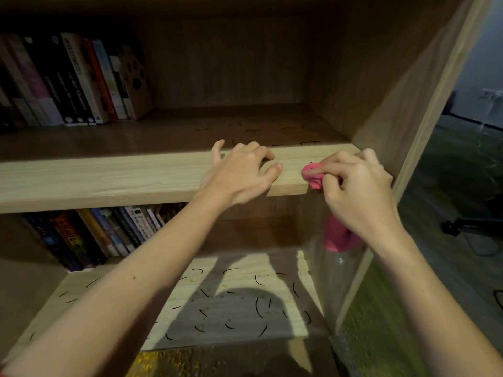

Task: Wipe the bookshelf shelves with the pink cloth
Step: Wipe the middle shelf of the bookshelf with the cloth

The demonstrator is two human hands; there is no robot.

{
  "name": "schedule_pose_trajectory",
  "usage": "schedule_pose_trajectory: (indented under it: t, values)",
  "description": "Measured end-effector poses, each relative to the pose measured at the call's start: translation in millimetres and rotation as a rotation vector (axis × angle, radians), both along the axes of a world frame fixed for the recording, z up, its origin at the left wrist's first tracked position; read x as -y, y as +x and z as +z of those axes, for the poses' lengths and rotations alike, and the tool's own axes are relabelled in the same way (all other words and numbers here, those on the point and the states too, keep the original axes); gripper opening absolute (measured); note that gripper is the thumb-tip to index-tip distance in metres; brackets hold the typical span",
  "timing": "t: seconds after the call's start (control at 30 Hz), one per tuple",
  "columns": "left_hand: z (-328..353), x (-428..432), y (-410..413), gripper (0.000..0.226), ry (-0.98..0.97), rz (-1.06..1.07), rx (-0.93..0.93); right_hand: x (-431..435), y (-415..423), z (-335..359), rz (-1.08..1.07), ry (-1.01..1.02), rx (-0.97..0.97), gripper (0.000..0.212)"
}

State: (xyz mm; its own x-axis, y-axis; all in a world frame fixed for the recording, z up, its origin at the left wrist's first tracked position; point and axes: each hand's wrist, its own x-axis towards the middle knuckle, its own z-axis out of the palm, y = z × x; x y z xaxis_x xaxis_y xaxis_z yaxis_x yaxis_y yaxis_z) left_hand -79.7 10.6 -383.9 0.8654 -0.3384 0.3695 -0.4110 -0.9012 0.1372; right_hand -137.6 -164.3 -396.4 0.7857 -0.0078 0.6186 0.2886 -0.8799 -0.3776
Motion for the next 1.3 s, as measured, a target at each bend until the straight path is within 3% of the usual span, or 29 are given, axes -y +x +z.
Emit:
schedule_pose_trajectory:
  t: [0.17, 0.37, 0.57, 0.67, 0.83, 1.0, 1.17, 1.3]
  values:
    - [2, 1, -1, 0.039, -0.009, 0.036, 0.042, 28, 15, 8, -0.009, -0.043, 0.001, 0.033]
    - [2, 2, -3, 0.036, -0.043, 0.072, 0.016, 32, 16, 6, 0.234, -0.086, -0.019, 0.035]
    - [3, 1, -7, 0.052, -0.043, 0.079, 0.008, 34, 20, 19, 0.187, -0.222, -0.099, 0.035]
    - [0, 10, -14, 0.037, -0.007, 0.161, 0.128, 37, 10, 17, 0.246, -0.236, -0.115, 0.035]
    - [-13, 37, -30, 0.03, -0.128, 0.266, 0.15, 41, 18, 29, 0.02, -0.334, -0.165, 0.027]
    - [-20, 39, -28, 0.033, -0.113, 0.299, 0.227, 37, 25, 16, 0.172, -0.322, -0.125, 0.034]
    - [-23, 38, -26, 0.038, -0.12, 0.295, 0.279, 38, 38, 23, 0.078, -0.339, -0.153, 0.032]
    - [-24, 40, -26, 0.041, -0.108, 0.306, 0.282, 30, 34, 15, 0.166, -0.334, -0.11, 0.032]
